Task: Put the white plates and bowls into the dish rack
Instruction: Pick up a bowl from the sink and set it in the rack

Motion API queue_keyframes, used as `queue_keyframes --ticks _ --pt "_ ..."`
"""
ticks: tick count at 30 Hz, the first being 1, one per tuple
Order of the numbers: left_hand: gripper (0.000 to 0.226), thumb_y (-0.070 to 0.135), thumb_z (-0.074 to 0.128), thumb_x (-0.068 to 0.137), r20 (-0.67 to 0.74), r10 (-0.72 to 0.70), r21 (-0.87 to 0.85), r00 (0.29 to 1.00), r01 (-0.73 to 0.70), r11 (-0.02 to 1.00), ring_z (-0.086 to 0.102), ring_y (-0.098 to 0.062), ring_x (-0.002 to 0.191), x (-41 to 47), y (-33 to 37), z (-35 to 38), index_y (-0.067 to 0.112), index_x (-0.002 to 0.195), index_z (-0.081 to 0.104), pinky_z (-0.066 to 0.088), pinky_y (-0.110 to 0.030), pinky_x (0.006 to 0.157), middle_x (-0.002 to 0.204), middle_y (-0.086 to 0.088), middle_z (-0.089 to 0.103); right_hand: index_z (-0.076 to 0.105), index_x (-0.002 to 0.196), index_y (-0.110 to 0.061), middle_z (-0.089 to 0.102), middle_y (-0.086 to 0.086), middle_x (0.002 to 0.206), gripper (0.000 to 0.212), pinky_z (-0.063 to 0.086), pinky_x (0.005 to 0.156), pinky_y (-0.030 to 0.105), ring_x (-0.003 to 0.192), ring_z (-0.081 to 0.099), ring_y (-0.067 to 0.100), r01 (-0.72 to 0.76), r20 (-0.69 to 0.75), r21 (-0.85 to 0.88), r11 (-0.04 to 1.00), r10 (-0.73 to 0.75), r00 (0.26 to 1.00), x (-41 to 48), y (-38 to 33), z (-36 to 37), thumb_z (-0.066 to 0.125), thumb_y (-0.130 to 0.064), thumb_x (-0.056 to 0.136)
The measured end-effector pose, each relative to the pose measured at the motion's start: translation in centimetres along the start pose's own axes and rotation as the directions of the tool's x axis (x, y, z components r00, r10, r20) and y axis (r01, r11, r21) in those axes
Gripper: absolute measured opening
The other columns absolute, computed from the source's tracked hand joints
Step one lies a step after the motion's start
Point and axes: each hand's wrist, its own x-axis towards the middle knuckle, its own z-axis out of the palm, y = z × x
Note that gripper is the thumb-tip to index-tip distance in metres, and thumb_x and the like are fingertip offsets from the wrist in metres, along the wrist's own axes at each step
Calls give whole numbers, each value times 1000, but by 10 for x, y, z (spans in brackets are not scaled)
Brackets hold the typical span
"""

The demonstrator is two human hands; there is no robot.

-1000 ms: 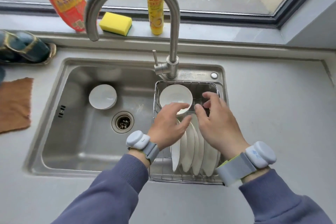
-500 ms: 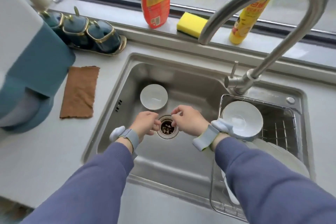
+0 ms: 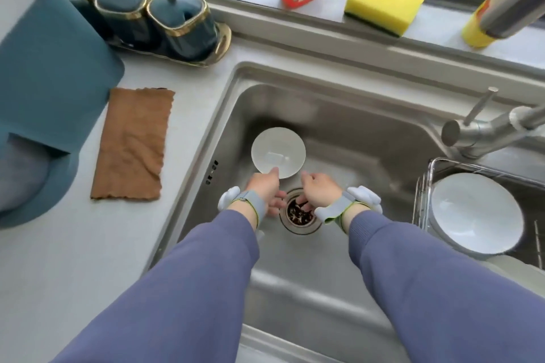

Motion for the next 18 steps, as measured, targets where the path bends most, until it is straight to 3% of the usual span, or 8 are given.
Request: queue_keyframes --ticks 2,6,8,11,13,16,18 --pt "32 42 41 101 -16 -28 -15 999 28 999 63 -26 62 10 4 -3 15 116 48 47 -29 55 91 -11 70 60 82 -13 76 10 77 52 54 87 37 76 71 32 2 -20 -10 1000 -2 1000 12 -6 4 26 -46 103" --pt "28 16 37 94 -94 -27 46 995 32 998 53 -23 52 25 11 -7 9 116 52 38 -25 50 81 -11 63 64 108 -12 74 12 89 75 53 89 43 82 70 35 26 -53 -115 993 -32 998 40 -11 10 12 -62 86" --pt "32 12 38 89 -123 1 98 992 11 995 50 -24 53 27 11 -6 4 114 55 37 -26 51 76 -11 59 63 105 -12 73 12 87 73 55 86 44 80 70 35 12 -60 -142 990 -20 998 55 -1 15 13 -61 82" --pt "41 13 40 86 -155 35 169 987 -8 986 51 -26 55 27 9 -5 -2 120 58 39 -25 50 74 -15 61 64 102 -9 73 14 94 58 55 87 42 83 70 36 18 -54 -128 992 -25 998 40 -8 14 22 -47 92" --pt "43 13 40 85 -152 77 229 985 -41 973 53 -27 53 19 8 -4 -5 121 58 39 -24 47 74 -16 63 69 99 -6 74 15 94 66 54 86 39 83 69 35 40 -99 -121 992 -52 994 30 -9 13 22 -52 93" --pt "31 14 40 88 -126 170 292 977 -127 948 55 -28 50 -5 9 -5 -5 103 59 42 -26 48 74 -18 63 69 100 -5 74 16 93 73 53 82 39 85 69 37 37 -170 -89 995 -52 984 11 -7 8 21 -59 90" --pt "28 21 39 85 -108 252 352 962 -199 914 62 -37 59 -25 11 -6 0 82 57 51 -34 60 79 -25 68 68 96 -5 73 17 93 63 50 79 37 87 67 38 46 -185 -88 995 -62 981 -6 -7 -1 24 -51 93"
